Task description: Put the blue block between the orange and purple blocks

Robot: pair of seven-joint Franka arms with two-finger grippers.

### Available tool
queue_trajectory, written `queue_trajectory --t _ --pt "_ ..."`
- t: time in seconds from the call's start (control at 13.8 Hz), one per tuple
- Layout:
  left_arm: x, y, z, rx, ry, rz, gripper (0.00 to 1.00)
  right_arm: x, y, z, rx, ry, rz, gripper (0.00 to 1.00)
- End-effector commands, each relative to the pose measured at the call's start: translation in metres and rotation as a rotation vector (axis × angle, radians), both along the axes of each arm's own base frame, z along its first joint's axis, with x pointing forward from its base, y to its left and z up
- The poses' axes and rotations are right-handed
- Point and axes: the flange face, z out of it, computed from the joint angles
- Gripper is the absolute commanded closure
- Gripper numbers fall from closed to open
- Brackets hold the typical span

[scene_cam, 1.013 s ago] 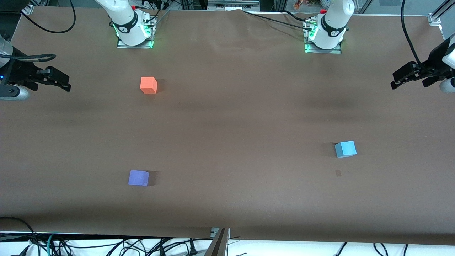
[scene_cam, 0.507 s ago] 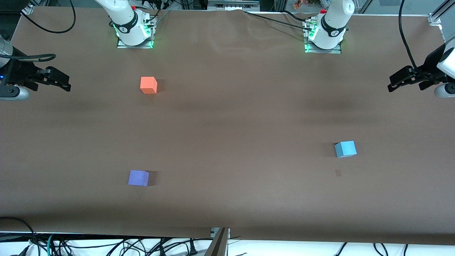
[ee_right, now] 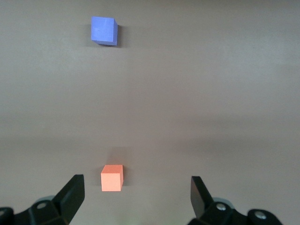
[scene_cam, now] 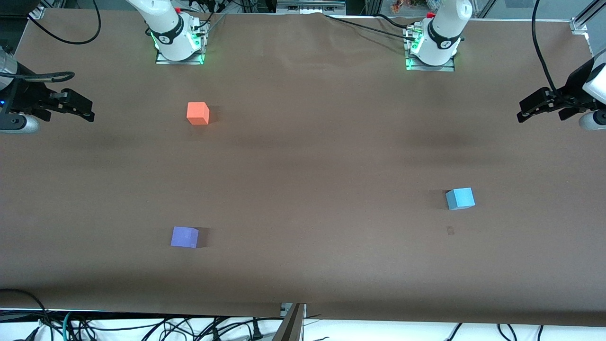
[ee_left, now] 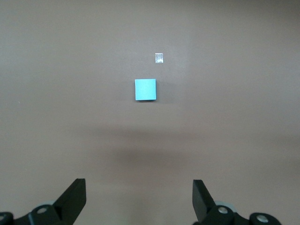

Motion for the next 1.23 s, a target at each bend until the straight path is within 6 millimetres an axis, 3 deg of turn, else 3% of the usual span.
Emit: queue_trajectory --t 0.0,0.22,0.43,0.51,0.58,0.65,0.8,0.87,1.01,1.16 --pt "0.003 0.003 0.005 -0.018 0.006 -0.018 0.00 0.002 0.000 0.005 0.018 -0.007 0.006 0.00" --pt "0.006 0.003 -0.003 -0.019 0.020 -0.020 0.00 0.002 0.002 0.005 0.019 -0.008 0.007 0.00" --pt "0.022 0.003 -0.034 -0.027 0.072 -0.016 0.00 0.002 0.003 0.005 0.019 -0.008 0.009 0.00" --pt "0.031 0.001 -0.053 -0.027 0.095 -0.013 0.00 0.002 0.003 0.005 0.019 -0.008 0.007 0.00" --pt "0.048 0.000 -0.085 -0.026 0.117 -0.013 0.00 0.002 0.004 0.005 0.019 -0.008 0.009 0.00" --pt "0.068 0.004 -0.131 -0.028 0.133 -0.007 0.00 0.002 0.004 0.005 0.019 -0.008 0.009 0.00" --pt "0.104 0.017 -0.240 -0.037 0.127 0.014 0.00 0.002 0.002 0.005 0.020 -0.008 0.007 0.00" --pt "0.114 0.017 -0.284 -0.042 0.116 0.020 0.00 0.002 0.002 0.005 0.020 -0.008 0.009 0.00" --pt "0.123 0.016 -0.337 -0.048 0.105 0.025 0.00 0.002 0.003 0.005 0.020 -0.008 0.009 0.00" --pt "0.126 0.020 -0.371 -0.049 0.100 0.034 0.00 0.002 0.004 0.005 0.026 -0.008 0.009 0.00"
